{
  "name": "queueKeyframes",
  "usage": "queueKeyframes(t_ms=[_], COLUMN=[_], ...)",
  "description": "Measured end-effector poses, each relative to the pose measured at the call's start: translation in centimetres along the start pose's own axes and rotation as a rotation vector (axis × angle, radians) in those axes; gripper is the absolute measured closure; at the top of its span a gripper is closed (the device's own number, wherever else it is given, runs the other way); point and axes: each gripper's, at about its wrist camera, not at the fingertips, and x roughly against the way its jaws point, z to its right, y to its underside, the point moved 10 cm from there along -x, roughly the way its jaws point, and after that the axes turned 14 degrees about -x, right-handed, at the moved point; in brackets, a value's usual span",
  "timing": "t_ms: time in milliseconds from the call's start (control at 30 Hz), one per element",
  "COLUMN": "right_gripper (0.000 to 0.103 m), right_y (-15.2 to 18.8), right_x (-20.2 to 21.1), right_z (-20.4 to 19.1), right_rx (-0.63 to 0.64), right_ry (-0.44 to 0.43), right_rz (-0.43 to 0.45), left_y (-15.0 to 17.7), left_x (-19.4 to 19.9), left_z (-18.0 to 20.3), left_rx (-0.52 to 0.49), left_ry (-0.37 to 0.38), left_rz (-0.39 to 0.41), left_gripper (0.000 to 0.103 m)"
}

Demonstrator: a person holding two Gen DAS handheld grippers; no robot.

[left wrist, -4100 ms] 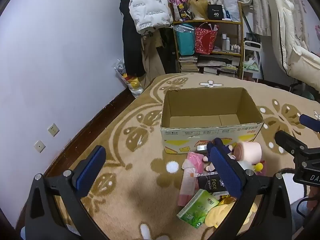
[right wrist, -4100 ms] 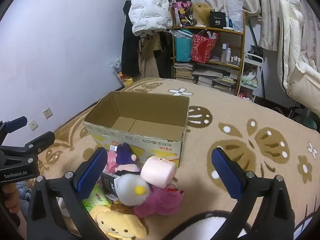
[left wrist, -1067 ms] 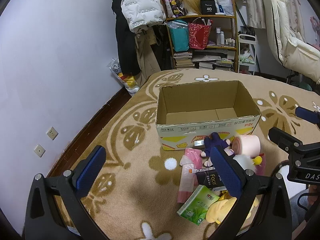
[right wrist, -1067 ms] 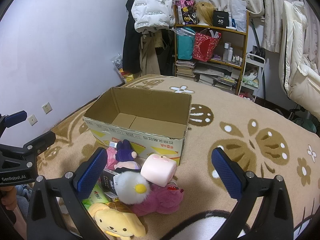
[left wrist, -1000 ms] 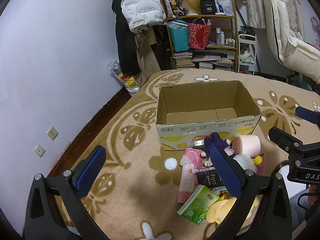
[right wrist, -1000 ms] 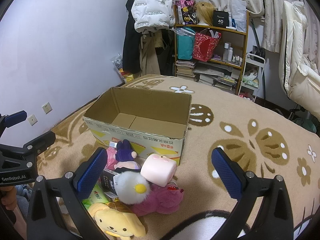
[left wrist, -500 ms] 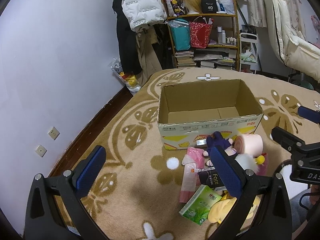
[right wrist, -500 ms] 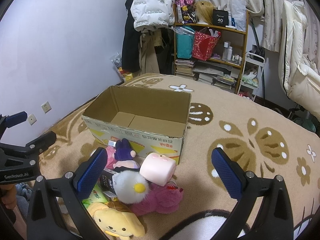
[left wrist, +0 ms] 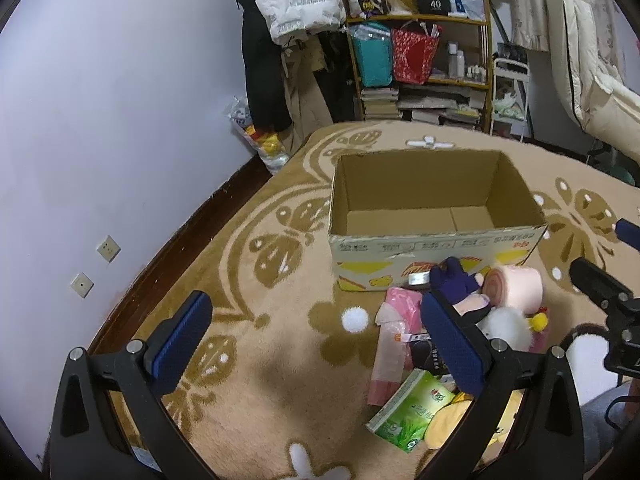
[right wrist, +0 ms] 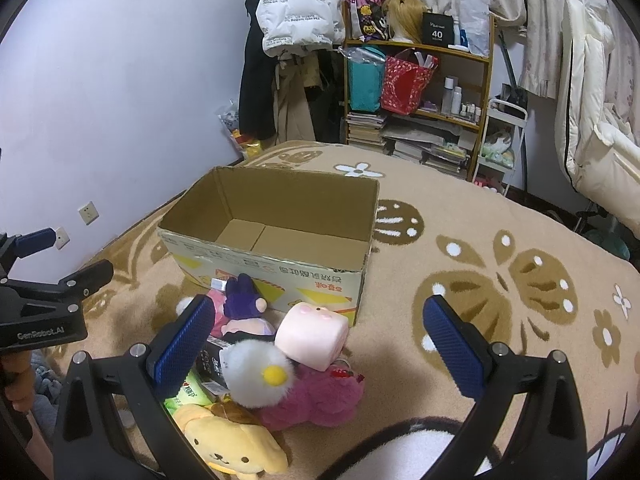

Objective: Organize soft objects
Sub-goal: 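Lower the right tool onto the pink marshmallow plush while the left tool grasps the pink roll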

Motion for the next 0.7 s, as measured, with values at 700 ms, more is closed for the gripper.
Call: queueKeyframes(t_ms=[700], right_gripper=[0.000], right_y=[0.3], right_x=[-6.1], right_z=[1.3], right_rx=[-0.124], right_ry=[-0.002], right_rz=[-0.157], left_y=[1.1], left_x=[-7.2], left_z=[1.0], left_rx=[0.000], left_ry=[0.079], left_rz=[-0.161], left_gripper=[0.000])
